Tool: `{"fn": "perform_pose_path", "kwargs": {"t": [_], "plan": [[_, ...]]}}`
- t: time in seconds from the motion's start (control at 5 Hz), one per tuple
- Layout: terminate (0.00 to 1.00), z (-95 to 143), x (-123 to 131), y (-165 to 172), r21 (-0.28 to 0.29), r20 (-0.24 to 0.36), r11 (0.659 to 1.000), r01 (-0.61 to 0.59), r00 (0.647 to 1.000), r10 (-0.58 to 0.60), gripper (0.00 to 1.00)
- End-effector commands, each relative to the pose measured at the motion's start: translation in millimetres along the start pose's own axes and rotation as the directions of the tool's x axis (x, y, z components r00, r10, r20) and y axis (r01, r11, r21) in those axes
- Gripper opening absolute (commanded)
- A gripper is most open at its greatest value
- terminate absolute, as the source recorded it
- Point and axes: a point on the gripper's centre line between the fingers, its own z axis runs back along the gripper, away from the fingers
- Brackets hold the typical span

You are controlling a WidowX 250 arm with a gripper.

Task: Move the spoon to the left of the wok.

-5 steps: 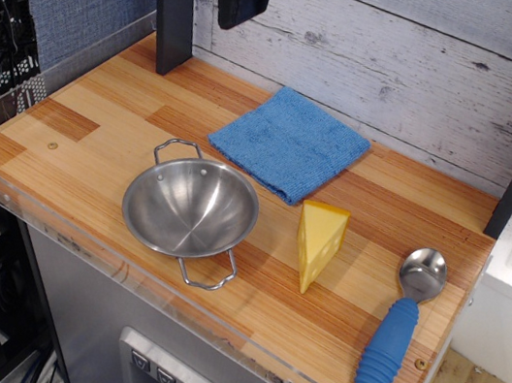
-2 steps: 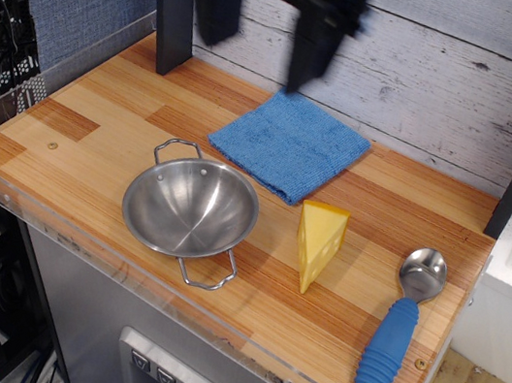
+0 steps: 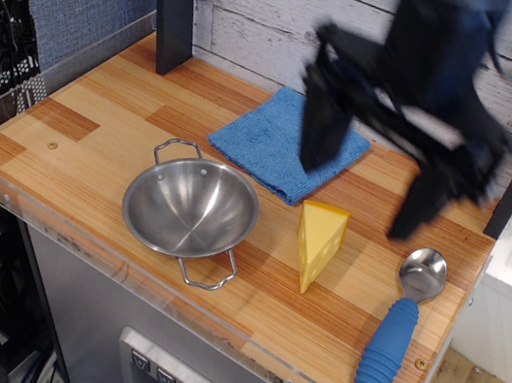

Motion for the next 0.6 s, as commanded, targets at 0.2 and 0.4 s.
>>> {"fn": "perform_pose_path", "kwargs": {"t": [0.2, 0.4], "plan": [[0.0, -58, 21, -32, -0.087, 0.132, 0.996, 0.035, 0.991, -0.023, 1.0], [0.0, -83, 24, -25, -0.091, 0.098, 0.995, 0.036, 0.995, -0.027, 1.0]]}}
